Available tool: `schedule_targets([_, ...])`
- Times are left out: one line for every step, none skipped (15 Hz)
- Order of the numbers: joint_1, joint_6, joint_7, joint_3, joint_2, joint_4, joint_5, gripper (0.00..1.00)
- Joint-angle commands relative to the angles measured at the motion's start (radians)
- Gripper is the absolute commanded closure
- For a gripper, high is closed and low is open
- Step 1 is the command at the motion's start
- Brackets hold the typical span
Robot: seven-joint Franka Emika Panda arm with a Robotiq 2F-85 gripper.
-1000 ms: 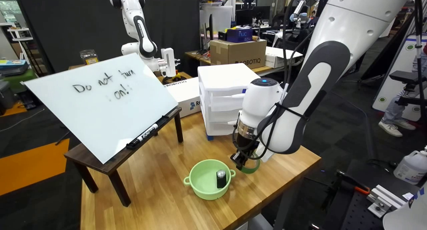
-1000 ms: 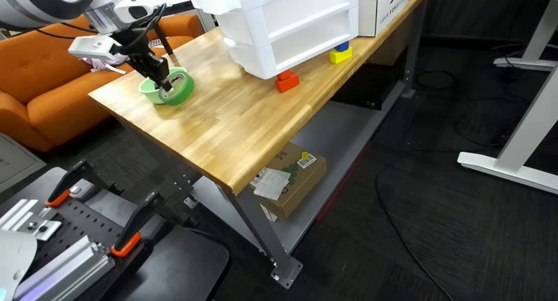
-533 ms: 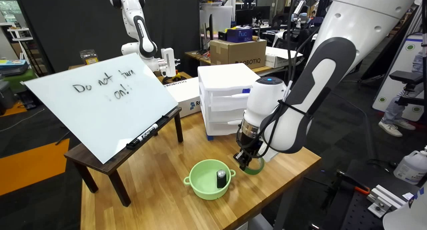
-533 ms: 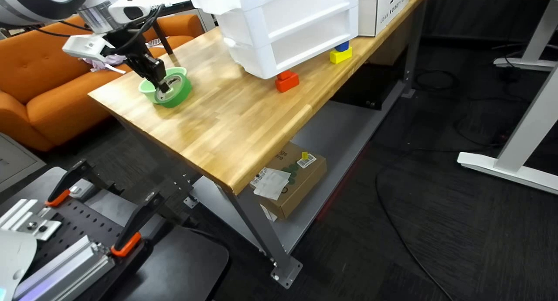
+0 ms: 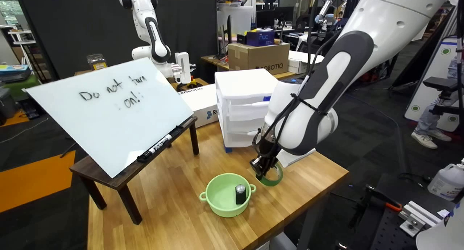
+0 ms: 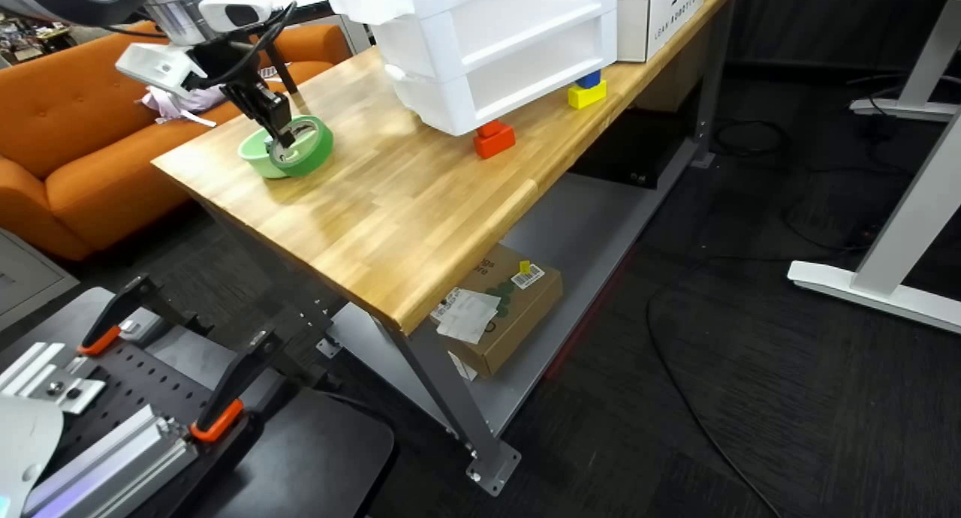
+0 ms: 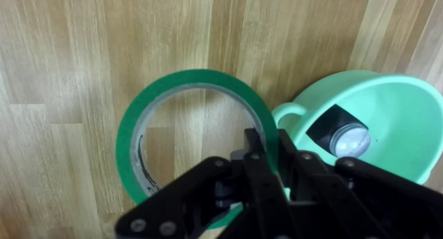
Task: Remove the masking tape from the object and put it on the table
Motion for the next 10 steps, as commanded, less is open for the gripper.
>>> schedule_targets([-0.105,-0.032,-0.118,0.104,0.026,0.045,0.109,0.95])
schedule_targets([-0.125,-0.038,-0.146,0.125,0.036,0.056,0.136,0.96])
schedule_targets([-0.145,-0.041,-0.171,0.144,0.047,0.064,0.162,0.96])
schedule_targets([-0.163,-0.043,-0.191,0.161,0.058,0.072,0.184,0.96])
schedule_targets([-0.18,-0.043,-0.209,0.176,0.069,0.076,0.202,0.96])
schedule_targets([-0.195,-0.043,-0.222,0.188,0.079,0.08,0.214,0.96])
schedule_targets([-0.211,-0.043,-0.232,0.198,0.088,0.082,0.225,0.96])
schedule_targets([-0.227,-0.042,-0.24,0.21,0.096,0.084,0.235,0.96])
schedule_targets([-0.244,-0.037,-0.247,0.222,0.102,0.083,0.246,0.96])
schedule_targets([-0.261,-0.029,-0.256,0.235,0.107,0.081,0.259,0.96])
